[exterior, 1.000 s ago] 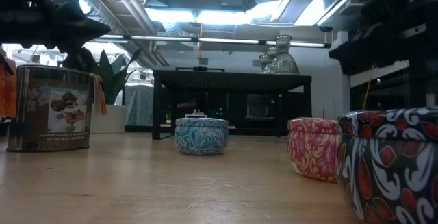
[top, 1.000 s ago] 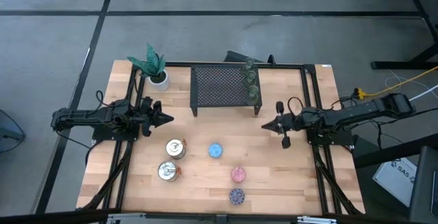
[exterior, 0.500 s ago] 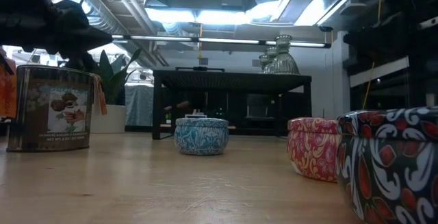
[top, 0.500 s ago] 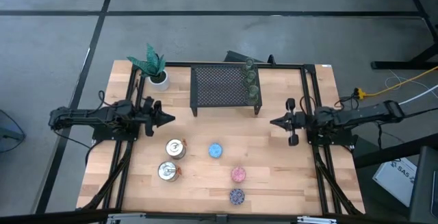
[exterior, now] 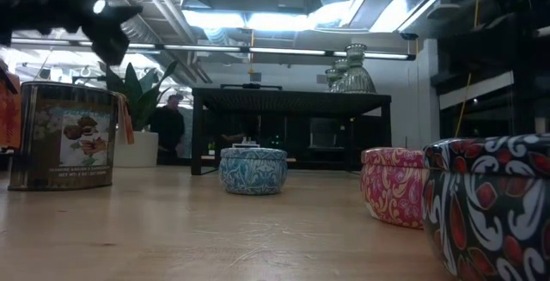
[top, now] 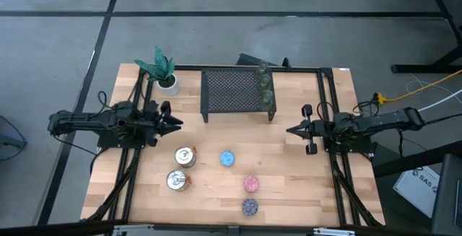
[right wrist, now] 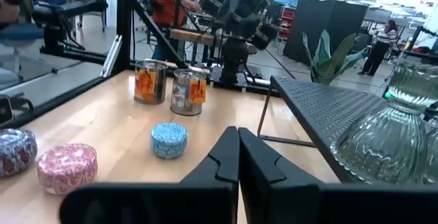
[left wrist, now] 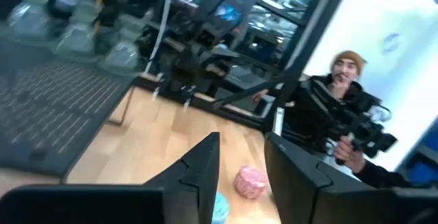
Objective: Pick & Place candle stick holders
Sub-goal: Put the blue scented candle on the shelf
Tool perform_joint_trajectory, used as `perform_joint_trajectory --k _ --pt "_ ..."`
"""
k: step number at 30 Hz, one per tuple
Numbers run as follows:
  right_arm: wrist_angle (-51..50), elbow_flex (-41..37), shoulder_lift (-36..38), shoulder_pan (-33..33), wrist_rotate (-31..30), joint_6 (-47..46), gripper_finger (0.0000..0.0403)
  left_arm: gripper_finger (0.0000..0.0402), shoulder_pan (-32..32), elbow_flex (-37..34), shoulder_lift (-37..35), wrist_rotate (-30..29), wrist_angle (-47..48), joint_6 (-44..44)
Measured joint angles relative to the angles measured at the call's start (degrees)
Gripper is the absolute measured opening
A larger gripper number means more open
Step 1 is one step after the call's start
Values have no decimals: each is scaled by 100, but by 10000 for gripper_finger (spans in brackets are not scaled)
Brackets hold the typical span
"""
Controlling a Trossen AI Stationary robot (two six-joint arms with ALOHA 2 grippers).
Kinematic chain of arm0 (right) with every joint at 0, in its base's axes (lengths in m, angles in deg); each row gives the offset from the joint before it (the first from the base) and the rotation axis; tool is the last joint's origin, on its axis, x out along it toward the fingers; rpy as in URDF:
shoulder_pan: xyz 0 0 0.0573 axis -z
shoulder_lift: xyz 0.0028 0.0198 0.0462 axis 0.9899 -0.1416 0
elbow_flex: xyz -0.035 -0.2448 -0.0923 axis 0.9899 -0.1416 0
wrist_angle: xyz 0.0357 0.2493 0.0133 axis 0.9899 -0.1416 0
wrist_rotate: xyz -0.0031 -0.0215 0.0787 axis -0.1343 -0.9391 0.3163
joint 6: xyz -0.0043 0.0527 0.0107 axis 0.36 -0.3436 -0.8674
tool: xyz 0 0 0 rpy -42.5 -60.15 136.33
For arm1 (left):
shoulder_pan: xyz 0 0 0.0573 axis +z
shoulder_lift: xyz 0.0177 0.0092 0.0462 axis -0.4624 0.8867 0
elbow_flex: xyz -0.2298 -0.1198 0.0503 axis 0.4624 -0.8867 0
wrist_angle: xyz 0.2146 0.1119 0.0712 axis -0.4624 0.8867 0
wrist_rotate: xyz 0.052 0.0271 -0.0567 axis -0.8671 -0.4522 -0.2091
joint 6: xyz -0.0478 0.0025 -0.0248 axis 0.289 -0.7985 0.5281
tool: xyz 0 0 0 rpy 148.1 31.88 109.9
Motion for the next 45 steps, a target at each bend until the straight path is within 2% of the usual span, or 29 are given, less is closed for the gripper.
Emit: perform_joint_trajectory --k 7,15,22,27,37,43,45 --pt "-50 2 -1 0 -2 182 3 134 -181 502 968 130 46 -933" --pt "-437 4 -12 0 -4 -765 3 169 -647 1408 2671 -104 129 -2134" --pt "-620 10 -12 2 -4 -234 3 197 -897 2501 4187 -789 760 -2993" --pt "-890 10 -12 2 -10 -80 3 209 -1125 3084 5088 -859 942 -3098" --pt "-890 10 -12 2 -15 157 3 212 -1472 3724 6098 -1458 1075 -3787" --pt "-890 10 -23 2 -6 144 3 212 -1513 4168 6526 -1534 1486 -3690" --pt "-888 10 -23 2 -2 133 3 212 -1546 4351 6707 -1724 1665 -3601"
